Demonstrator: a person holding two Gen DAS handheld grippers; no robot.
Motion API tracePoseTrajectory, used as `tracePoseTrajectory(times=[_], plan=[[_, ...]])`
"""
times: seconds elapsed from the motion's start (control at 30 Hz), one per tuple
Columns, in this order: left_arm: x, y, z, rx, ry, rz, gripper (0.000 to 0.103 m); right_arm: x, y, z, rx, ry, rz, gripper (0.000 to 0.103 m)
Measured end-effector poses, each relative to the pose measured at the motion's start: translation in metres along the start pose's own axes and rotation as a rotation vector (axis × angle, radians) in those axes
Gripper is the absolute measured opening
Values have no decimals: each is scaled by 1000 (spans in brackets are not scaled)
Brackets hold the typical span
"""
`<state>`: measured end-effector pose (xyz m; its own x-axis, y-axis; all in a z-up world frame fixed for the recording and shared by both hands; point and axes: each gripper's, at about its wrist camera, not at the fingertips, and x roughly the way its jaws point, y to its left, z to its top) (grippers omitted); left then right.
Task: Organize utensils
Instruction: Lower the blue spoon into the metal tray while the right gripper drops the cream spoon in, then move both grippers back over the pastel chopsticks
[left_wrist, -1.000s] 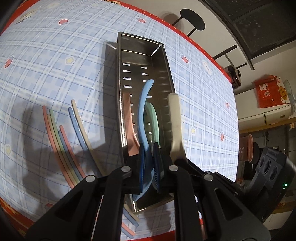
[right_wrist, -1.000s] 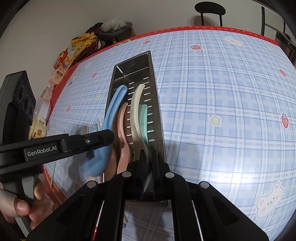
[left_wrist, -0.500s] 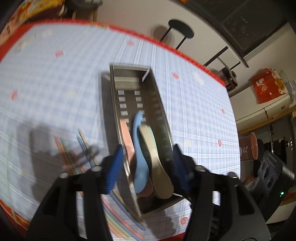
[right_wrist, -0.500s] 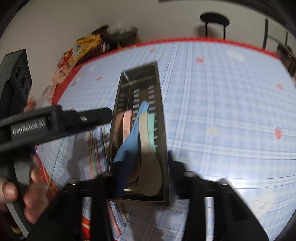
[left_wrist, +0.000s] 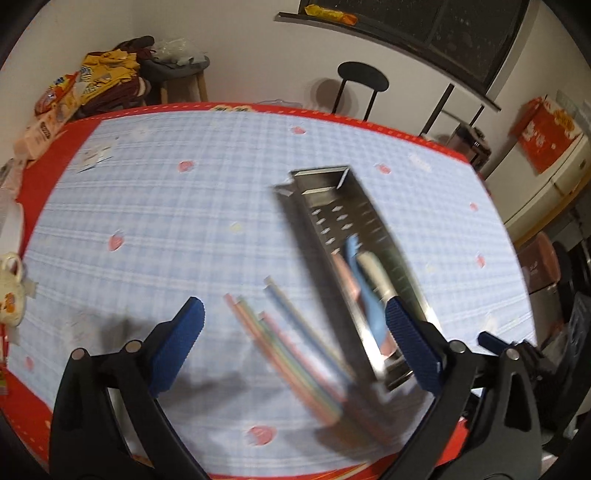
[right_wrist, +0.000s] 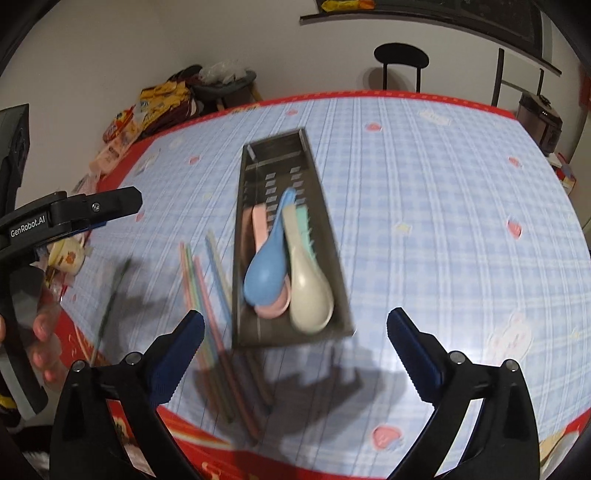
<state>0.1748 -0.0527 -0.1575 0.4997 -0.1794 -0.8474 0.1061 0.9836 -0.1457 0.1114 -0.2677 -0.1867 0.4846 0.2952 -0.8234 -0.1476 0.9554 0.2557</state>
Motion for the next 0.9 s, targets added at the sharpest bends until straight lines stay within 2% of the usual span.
tracePoseTrajectory(times=[0.17,0.3,0.43,0.5,0.73,0.9], plan=[[6,29,-34,-31,33,7,97,5,14,-21,-32,28,-50,97],[22,45,-56,-53,111,30,97,11,17,-32,-20,50,-100,97],[41,54,-73,-67,186,38,97,16,19,-40,16,83,-111,97],[46,52,-78,-51,197,49,97,19,20,-43,20,95,-128,97],[64,27,-91,102,204,101,97,22,27,-52,5,106,-137,97],[69,10,-87,143,183,86,97,21,26,-55,-5,109,-131,97]])
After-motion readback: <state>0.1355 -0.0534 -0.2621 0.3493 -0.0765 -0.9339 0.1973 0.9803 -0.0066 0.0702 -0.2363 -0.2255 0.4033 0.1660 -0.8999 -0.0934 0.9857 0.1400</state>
